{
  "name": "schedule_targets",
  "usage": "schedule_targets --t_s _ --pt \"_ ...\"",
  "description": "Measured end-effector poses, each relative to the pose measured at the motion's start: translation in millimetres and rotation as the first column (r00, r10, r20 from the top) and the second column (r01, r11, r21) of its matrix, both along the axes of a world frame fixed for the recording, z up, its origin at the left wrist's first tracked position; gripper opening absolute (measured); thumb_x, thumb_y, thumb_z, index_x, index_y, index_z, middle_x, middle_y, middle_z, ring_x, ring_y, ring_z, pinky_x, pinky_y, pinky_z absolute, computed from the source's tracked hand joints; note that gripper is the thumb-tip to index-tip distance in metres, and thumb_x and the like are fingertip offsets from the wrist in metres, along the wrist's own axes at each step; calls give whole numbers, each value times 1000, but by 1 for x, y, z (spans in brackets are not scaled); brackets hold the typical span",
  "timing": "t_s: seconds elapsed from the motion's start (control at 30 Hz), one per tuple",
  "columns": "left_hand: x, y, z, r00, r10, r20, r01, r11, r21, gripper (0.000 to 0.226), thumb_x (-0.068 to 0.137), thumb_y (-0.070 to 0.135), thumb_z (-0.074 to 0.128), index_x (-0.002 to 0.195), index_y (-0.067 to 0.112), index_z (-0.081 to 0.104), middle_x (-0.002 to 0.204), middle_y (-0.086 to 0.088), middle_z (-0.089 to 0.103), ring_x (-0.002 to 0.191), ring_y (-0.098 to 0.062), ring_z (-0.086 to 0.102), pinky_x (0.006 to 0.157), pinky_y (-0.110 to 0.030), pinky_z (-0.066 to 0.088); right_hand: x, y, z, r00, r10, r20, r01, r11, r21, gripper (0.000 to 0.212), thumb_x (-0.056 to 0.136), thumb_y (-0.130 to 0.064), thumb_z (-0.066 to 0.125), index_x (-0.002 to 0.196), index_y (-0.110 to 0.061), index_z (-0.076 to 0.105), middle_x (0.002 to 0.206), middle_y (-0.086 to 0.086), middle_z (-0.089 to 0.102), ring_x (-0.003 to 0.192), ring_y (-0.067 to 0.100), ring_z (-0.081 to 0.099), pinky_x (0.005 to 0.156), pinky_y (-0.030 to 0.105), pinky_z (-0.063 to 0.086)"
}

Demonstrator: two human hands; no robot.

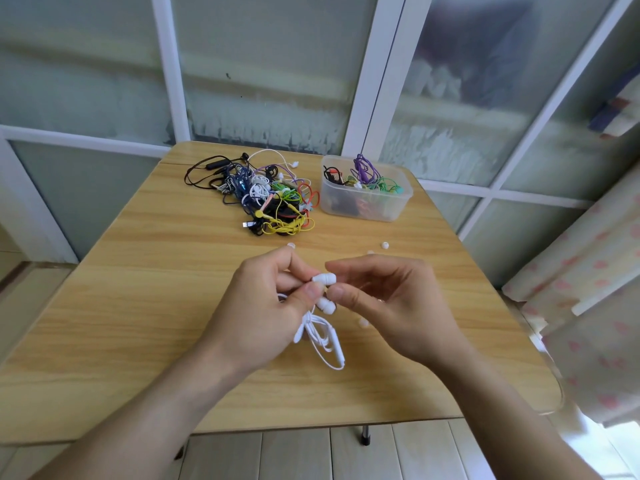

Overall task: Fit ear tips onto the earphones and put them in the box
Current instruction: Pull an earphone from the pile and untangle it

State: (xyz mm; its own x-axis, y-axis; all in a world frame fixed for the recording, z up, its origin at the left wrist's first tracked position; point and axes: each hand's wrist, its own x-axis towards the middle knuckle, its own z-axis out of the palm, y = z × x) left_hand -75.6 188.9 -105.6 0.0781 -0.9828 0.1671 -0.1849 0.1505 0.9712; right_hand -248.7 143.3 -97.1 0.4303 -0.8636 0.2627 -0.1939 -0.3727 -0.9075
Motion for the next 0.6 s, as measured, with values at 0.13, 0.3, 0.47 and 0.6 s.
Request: schedule_targets --t_s 0.13,0.3,0.47,0.6 --pt "0 -1 2 995 -75 -71 82 990 114 8 92 6 60 85 5 58 76 -8 75 49 -16 63 46 -19 45 -4 -3 -4 997 -12 -81 9 999 -37 16 80 -18 78 96 -21 77 86 -6 76 76 10 70 66 24 53" --pt "0 -7 -4 980 17 -199 11 990 143 6 91 11 62 91 5 61 77 -10 73 44 -11 54 36 -14 34 -5 -6 -4 990 121 -78 -114 989 97 41 83 -34 70 122 -22 66 91 -6 70 79 11 64 65 35 54" --pt "-2 -10 -9 956 37 -289 9 988 153 7 90 12 65 94 7 67 71 -2 69 53 -21 51 41 -24 38 4 -3 -7 999 45 -24 -43 996 71 25 86 -19 72 110 -18 69 81 -2 67 70 10 61 58 23 49" --pt "-3 -16 -11 917 109 -384 -38 981 189 16 86 7 68 102 6 64 86 -15 69 62 -25 51 51 -27 43 12 -1 -10 999 -44 28 41 995 94 13 87 -17 72 98 -10 69 84 5 71 66 13 64 56 22 52"
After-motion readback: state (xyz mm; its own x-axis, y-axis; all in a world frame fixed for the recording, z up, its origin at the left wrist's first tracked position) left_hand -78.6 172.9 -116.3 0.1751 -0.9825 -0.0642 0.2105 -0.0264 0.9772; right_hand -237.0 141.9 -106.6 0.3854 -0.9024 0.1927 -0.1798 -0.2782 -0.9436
